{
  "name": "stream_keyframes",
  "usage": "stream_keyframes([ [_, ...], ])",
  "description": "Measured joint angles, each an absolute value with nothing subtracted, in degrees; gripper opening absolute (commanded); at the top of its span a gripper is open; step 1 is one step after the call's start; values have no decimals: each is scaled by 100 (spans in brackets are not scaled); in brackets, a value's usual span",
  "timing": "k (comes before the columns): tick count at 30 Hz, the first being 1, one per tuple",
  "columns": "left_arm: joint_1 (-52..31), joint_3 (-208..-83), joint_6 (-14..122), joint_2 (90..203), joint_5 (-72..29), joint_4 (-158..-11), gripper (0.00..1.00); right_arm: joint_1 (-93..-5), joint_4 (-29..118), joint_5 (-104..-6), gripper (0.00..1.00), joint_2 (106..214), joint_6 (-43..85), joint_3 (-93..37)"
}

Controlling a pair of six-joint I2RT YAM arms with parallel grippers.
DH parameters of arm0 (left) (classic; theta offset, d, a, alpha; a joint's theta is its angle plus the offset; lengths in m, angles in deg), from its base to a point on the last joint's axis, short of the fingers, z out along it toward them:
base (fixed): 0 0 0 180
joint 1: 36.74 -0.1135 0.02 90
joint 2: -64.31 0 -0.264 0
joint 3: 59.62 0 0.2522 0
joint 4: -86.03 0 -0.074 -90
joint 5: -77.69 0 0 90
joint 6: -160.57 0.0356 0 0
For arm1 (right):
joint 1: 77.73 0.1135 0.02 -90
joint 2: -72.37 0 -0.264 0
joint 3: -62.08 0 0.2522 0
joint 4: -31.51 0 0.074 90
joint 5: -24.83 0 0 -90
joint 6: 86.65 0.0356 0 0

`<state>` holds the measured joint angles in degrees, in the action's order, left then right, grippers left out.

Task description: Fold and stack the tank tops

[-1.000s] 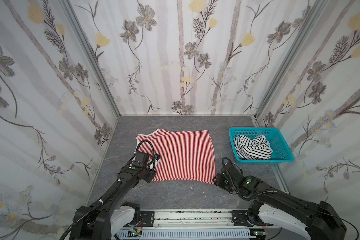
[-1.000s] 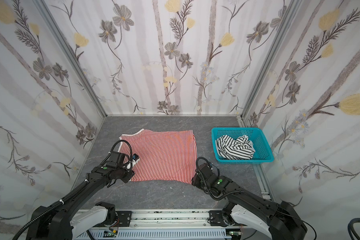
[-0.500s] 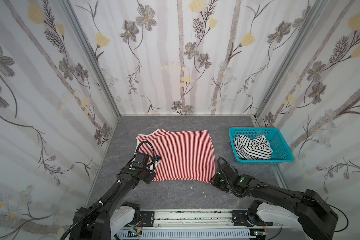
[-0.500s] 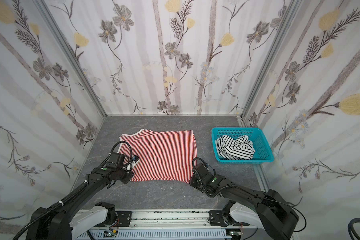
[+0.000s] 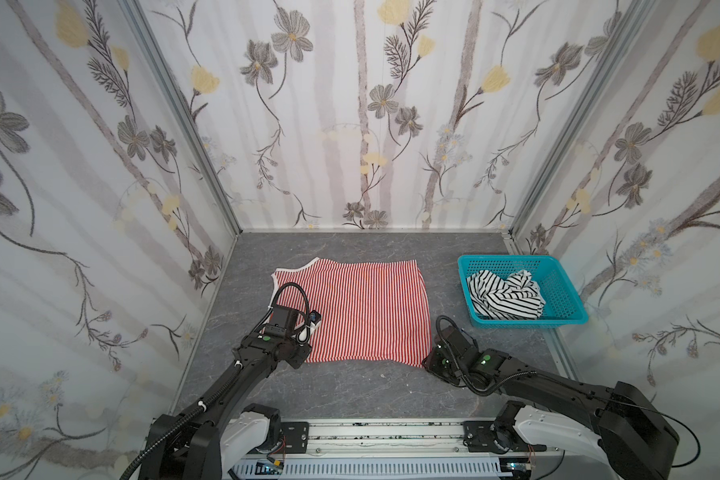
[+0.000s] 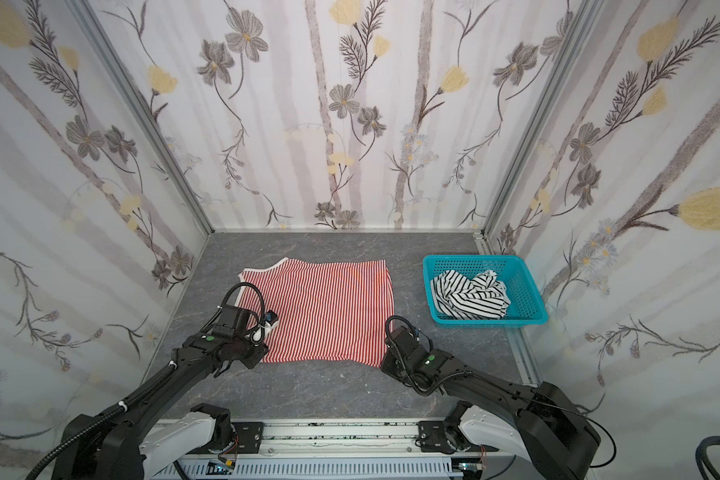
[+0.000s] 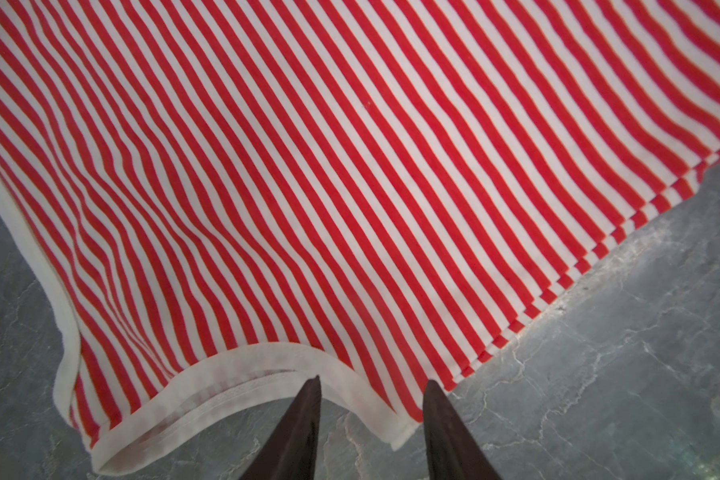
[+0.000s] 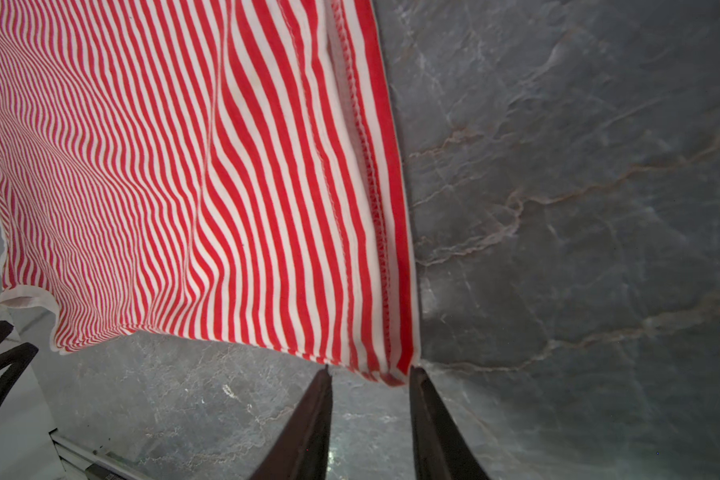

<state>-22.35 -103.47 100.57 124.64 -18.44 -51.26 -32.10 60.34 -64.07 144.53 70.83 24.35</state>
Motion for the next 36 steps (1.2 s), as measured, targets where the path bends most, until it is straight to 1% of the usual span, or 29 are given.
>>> stream_keyframes([
  [7, -2235, -10347, 10057, 12460, -1851, -5128, 43, -3210, 6010, -6407, 33, 14597, 7081, 2444],
  [10, -2235, -10347, 10057, 12460, -1853, -5128, 43, -3210, 6008, -6407, 28, 14639, 7079, 2444],
  [17, -2235, -10347, 10057, 12464, -1855, -5128, 43, -3280, 5988, -6418, 26, 14735, 7035, 2385],
  [20, -2235, -10345, 10057, 12469, -1855, -5128, 43, -3331, 5970, -6424, 20, 14755, 7011, 2313],
  [27, -2235, -10340, 10059, 12490, -1859, -5128, 43, -3403, 5925, -6405, 20, 14956, 6880, 2219],
  [28, -2235, -10338, 10062, 12490, -1859, -5128, 43, -3403, 5916, -6405, 19, 14978, 6876, 2206],
  [29, -2235, -10338, 10062, 12495, -1859, -5128, 43, -3403, 5918, -6405, 14, 14993, 6845, 2190],
  [31, -2235, -10338, 10062, 12499, -1859, -5128, 43, -3403, 5909, -6398, 7, 15000, 6819, 2164],
  [34, -2235, -10338, 10062, 12499, -1862, -5128, 43, -3403, 5896, -6396, 0, 14978, 6782, 2133],
  [36, -2235, -10338, 10064, 12504, -1862, -5128, 43, -3403, 5901, -6378, 0, 14943, 6773, 2098],
])
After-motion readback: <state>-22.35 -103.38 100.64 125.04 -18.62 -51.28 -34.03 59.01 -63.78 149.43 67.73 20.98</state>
